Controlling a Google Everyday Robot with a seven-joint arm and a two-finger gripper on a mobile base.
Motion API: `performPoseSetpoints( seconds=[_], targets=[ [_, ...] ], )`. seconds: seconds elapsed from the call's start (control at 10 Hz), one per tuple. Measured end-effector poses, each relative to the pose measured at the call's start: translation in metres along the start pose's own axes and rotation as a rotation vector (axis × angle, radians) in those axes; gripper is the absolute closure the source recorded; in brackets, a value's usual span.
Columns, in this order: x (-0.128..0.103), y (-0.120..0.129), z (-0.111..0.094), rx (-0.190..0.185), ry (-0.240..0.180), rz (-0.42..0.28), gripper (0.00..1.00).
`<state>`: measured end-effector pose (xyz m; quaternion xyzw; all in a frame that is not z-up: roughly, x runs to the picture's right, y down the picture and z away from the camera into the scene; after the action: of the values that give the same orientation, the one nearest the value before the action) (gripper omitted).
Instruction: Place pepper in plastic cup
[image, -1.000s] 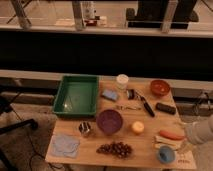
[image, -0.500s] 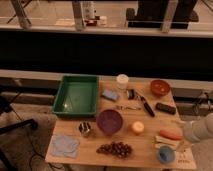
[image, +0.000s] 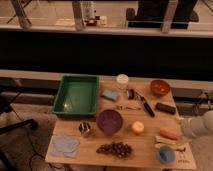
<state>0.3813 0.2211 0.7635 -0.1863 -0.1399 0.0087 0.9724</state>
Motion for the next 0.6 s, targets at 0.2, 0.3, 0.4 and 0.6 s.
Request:
performPoseSetpoints(
  seconds=[0.2, 0.3, 0.4, 0.6],
  targets=[
    [-0.002, -0.01, 0.006, 0.012, -0.006, -0.056, 0.2],
    [-0.003, -0.012, 0.009, 0.014, -0.008, -0.073, 0.2],
    [-0.003, -0.015, 0.011, 0.018, -0.008, -0.088, 0.2],
    [-0.004, -0.021, 0.017, 0.024, -0.006, -0.116, 0.2]
  ],
)
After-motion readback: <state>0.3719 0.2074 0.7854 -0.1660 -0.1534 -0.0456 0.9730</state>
